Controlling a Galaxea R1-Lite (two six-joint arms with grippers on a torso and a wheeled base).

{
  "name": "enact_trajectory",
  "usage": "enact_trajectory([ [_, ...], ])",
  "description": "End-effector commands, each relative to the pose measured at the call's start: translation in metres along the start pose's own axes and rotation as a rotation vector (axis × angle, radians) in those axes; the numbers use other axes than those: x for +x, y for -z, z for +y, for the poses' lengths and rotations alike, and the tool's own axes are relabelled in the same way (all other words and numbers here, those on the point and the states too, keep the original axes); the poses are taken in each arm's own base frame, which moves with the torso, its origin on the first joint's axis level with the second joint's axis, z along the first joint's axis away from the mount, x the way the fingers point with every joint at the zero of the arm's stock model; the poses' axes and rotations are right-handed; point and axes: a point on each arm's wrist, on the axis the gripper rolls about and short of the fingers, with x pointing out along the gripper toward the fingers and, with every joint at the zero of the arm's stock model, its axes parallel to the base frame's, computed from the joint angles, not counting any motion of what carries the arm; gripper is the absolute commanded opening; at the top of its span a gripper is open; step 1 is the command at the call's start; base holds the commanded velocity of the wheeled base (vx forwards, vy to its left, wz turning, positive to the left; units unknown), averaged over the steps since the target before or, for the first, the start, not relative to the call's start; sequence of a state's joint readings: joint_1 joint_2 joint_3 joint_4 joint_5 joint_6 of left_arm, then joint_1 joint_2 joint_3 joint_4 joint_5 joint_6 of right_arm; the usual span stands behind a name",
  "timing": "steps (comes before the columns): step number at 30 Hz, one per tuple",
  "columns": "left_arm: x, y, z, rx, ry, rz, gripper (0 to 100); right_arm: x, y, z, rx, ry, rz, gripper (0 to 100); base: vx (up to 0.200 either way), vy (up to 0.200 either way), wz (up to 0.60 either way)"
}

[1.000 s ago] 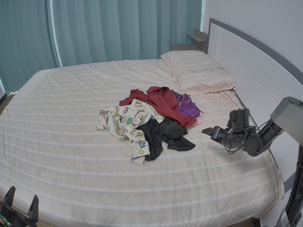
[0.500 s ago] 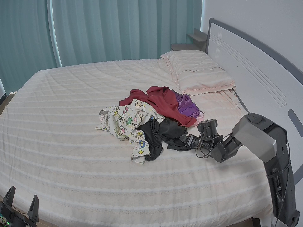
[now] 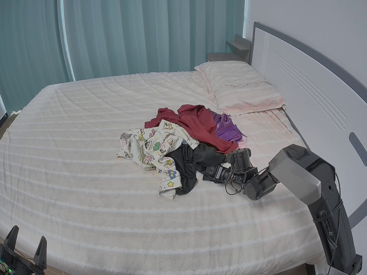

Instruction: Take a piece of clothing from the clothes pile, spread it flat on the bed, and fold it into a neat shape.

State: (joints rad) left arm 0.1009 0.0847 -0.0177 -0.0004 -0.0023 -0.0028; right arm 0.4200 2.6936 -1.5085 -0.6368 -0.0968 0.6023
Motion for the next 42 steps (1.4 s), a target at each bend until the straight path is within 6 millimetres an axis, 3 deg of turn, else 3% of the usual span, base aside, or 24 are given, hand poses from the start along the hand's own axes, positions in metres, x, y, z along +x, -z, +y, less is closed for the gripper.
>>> enact_trajectory([
  [1,0.001,0.004,0.000,0.000,-0.001,0.018,100,0.006,0.001,0.007,-0.001,-0.020,-0.014,100,0.000,0.000,0.00],
  [2,0.001,0.004,0.000,0.000,-0.001,0.016,100,0.006,0.001,0.007,0.000,-0.017,-0.010,100,0.000,0.000,0.00],
  [3,0.001,0.004,0.000,0.000,-0.001,0.018,100,0.006,0.001,0.007,0.001,-0.014,-0.006,0,0.000,0.000,0.00],
  [13,0.001,0.004,0.000,0.000,-0.001,0.016,100,-0.005,0.007,-0.002,0.002,0.038,0.021,0,0.000,0.000,0.00],
  [16,0.001,0.004,0.000,0.000,0.000,0.018,100,-0.033,-0.011,0.001,0.072,-0.003,0.003,0,0.000,0.000,0.00],
  [19,0.001,0.004,0.000,0.000,0.000,0.016,100,-0.078,-0.021,0.004,0.143,-0.092,0.042,0,0.000,0.000,0.00],
  [20,0.001,0.004,0.000,0.000,0.000,0.018,100,-0.081,-0.022,0.004,0.145,-0.097,0.045,0,0.000,0.000,0.00],
  [21,0.001,0.004,0.000,0.000,-0.001,0.016,100,-0.115,-0.019,0.003,0.150,-0.144,0.087,0,0.000,0.000,0.00],
  [24,0.001,0.004,0.000,0.000,0.000,0.018,100,-0.169,-0.010,0.001,0.150,-0.217,0.112,0,0.000,0.000,0.00],
  [26,0.001,0.004,0.000,0.000,-0.001,0.018,100,-0.191,-0.004,0.000,0.150,-0.255,0.117,0,0.000,0.000,0.00],
  [27,0.001,0.004,0.000,0.000,-0.001,0.018,100,-0.215,0.003,-0.003,0.154,-0.292,0.114,0,0.000,0.000,0.00],
  [30,0.001,0.004,0.000,0.000,-0.001,0.018,100,-0.254,0.012,-0.010,0.154,-0.358,0.095,0,0.000,0.000,0.00],
  [38,0.001,0.004,0.000,0.003,0.000,0.018,100,-0.328,0.030,-0.024,0.125,-0.502,0.071,0,0.000,0.000,0.00],
  [41,0.001,0.005,0.000,0.003,0.000,0.019,100,-0.339,0.025,-0.020,0.125,-0.549,0.040,0,0.000,0.000,0.00],
  [42,0.001,0.004,0.000,0.005,0.016,0.016,100,-0.351,0.020,-0.016,0.131,-0.597,0.005,0,0.000,0.000,0.00],
])
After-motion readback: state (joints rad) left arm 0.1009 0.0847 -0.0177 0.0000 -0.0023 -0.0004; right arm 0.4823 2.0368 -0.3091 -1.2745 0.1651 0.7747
